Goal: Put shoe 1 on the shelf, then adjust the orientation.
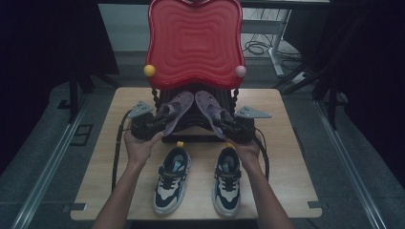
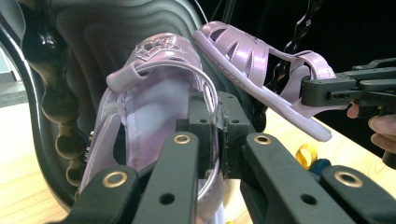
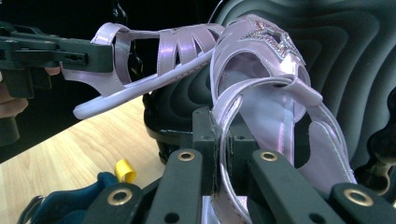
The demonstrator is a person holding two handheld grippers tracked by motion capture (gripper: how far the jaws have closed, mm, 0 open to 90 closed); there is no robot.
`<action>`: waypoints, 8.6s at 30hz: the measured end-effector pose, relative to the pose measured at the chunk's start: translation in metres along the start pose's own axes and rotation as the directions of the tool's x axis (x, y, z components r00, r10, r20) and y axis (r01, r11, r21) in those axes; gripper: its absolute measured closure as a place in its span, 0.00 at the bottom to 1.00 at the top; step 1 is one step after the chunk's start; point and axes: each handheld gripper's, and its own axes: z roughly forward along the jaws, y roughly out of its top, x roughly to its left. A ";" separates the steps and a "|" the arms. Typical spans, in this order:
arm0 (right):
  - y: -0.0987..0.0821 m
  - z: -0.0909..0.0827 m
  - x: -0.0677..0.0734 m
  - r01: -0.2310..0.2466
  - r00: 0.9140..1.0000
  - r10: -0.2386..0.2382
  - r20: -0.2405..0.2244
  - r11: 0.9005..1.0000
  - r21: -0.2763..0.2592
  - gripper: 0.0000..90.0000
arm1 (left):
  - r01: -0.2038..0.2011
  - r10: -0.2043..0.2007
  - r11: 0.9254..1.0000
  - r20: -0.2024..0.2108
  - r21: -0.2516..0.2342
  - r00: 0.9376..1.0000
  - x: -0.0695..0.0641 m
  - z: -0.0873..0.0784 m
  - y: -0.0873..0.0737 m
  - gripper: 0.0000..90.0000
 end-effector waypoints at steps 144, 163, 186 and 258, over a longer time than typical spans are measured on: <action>-0.079 -0.070 -0.003 0.006 0.997 0.000 -0.073 0.996 0.083 0.56 | 0.007 -0.016 0.985 0.051 0.171 0.999 0.001 -0.081 -0.102 0.83; -0.084 -0.081 -0.004 0.002 0.999 0.001 -0.037 0.996 0.088 0.56 | -0.061 0.021 0.966 0.159 0.253 0.987 -0.025 -0.079 -0.101 1.00; -0.089 -0.085 -0.009 -0.013 1.000 0.013 0.001 0.995 0.097 0.55 | -0.170 0.063 0.894 0.259 0.415 0.964 -0.079 -0.032 -0.121 1.00; -0.091 -0.094 -0.016 -0.050 0.999 0.048 0.025 0.995 0.089 0.54 | -0.033 -0.049 0.856 0.144 0.516 0.988 -0.032 -0.061 -0.147 1.00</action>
